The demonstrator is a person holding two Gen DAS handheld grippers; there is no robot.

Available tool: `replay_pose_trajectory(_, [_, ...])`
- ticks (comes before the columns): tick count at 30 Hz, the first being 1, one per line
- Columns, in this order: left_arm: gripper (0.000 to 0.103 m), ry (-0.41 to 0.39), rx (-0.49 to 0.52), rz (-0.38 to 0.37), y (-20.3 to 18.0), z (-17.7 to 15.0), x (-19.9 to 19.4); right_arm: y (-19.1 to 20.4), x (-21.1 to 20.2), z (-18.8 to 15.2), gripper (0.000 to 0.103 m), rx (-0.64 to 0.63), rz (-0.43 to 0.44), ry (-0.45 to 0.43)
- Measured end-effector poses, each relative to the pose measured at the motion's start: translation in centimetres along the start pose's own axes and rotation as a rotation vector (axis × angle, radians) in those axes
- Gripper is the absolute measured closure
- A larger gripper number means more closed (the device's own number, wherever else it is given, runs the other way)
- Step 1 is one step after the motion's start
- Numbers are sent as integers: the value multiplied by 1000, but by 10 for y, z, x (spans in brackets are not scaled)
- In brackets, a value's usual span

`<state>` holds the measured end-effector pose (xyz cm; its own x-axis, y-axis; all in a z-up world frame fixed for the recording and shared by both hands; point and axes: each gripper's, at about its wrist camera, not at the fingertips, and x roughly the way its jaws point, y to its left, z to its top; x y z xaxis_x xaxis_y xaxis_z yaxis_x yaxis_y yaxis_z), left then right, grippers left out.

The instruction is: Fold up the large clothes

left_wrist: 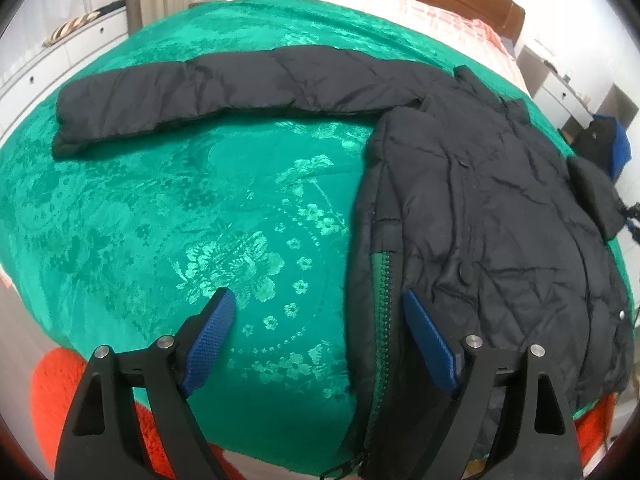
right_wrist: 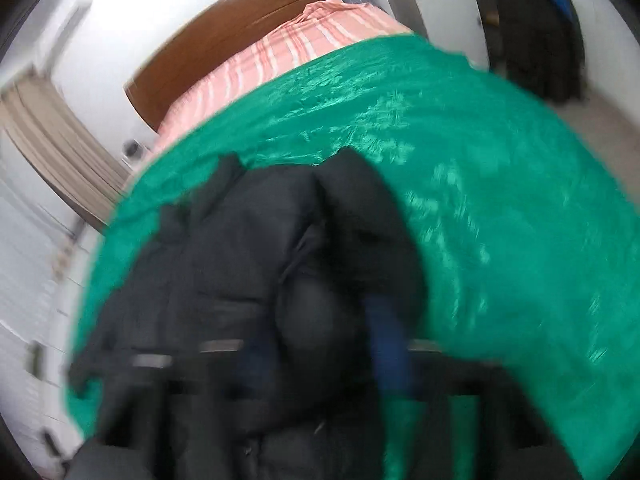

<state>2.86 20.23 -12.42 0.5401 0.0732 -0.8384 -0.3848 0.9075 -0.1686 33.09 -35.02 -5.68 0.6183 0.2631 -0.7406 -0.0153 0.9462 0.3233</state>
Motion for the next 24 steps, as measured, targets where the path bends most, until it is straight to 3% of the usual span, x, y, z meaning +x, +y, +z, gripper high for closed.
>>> replay_pose_trajectory(5, [16,3,19,-3,-1,-1,-4,-13,-105,19,88,-43,-123,-209])
replay_pose_trajectory(10, [16,-4,19,-33,-5,1,-11,-111,-206,25,88,88,-453,-329])
replay_pose_trajectory(12, [16,-7,15,-40,-4,1,-14,-153,-217,19,88,152,-551,-306])
replay_pose_trajectory(14, [16,-7,9,-45,-2,1,-16,-201,-210,2,88,209,-629,-224])
replay_pose_trajectory(18, [16,15,0,-36,5,2,-12,-255,-162,-47,85,294,-662,-12])
replay_pose_trajectory(20, [14,39,-11,-65,9,2,-9,-261,-153,-71,64,315,-644,0])
replay_pose_trajectory(21, [13,56,-20,-101,11,2,-8,-256,-154,-78,38,323,-615,-9])
replay_pose_trajectory(22, [11,74,-28,-152,13,1,-6,-247,-157,-86,28,323,-576,-31])
replay_pose_trajectory(24, [6,106,-25,-233,12,-1,-3,-213,-171,-101,27,276,-482,-67])
